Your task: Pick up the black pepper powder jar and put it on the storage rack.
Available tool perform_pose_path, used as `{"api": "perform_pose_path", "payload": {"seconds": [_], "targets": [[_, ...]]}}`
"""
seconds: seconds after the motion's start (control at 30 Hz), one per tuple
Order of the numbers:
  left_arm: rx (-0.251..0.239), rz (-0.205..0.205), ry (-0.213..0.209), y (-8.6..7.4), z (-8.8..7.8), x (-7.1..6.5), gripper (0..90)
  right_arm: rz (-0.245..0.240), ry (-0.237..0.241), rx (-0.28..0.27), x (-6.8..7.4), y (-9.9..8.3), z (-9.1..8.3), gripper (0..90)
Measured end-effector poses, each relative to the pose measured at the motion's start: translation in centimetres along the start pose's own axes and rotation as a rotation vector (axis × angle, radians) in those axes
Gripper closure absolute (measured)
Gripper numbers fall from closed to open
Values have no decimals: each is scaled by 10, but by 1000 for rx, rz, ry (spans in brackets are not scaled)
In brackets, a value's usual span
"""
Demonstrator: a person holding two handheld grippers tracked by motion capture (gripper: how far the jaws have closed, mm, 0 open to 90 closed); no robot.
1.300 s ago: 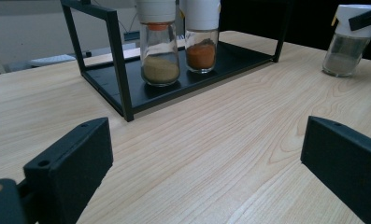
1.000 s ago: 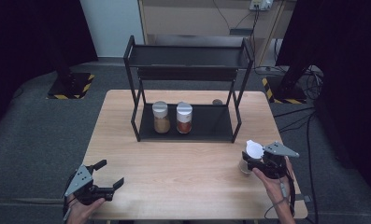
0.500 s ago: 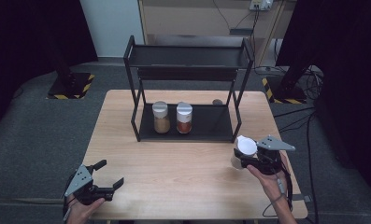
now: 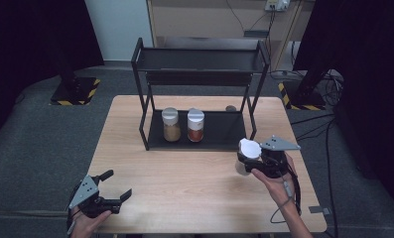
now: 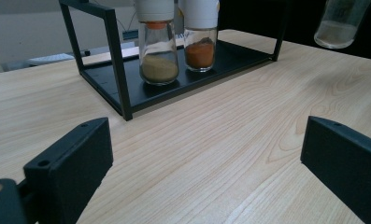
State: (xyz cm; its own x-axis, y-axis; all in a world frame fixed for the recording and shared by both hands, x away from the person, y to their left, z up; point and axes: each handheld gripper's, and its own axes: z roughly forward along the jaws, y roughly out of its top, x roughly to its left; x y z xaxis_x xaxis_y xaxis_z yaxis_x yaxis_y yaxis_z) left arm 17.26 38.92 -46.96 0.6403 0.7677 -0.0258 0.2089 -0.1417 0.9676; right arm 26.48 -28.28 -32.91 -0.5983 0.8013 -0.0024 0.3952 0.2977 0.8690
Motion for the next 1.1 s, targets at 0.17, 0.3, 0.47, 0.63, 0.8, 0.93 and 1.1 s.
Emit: {"api": "perform_pose_path", "payload": {"seconds": [0.17,0.3,0.47,0.63,0.8,0.93,1.1], "targets": [[1,0,-1,0,0,0,12,-8,11,-3,2,12,6,309],[2,-1,-1,0,0,0,12,-7,15,-5,2,20,10,309],[2,-1,-2,0,0,0,12,-6,15,-6,3,32,19,309],[2,0,-3,0,0,0,12,-7,12,-9,5,43,27,309],[4,0,-3,0,0,0,12,-10,3,-11,7,52,36,309],[5,-1,-3,0,0,0,12,-9,-1,-8,7,61,45,309],[6,0,-4,1,0,0,12,-6,-15,-8,7,68,53,309]]}}
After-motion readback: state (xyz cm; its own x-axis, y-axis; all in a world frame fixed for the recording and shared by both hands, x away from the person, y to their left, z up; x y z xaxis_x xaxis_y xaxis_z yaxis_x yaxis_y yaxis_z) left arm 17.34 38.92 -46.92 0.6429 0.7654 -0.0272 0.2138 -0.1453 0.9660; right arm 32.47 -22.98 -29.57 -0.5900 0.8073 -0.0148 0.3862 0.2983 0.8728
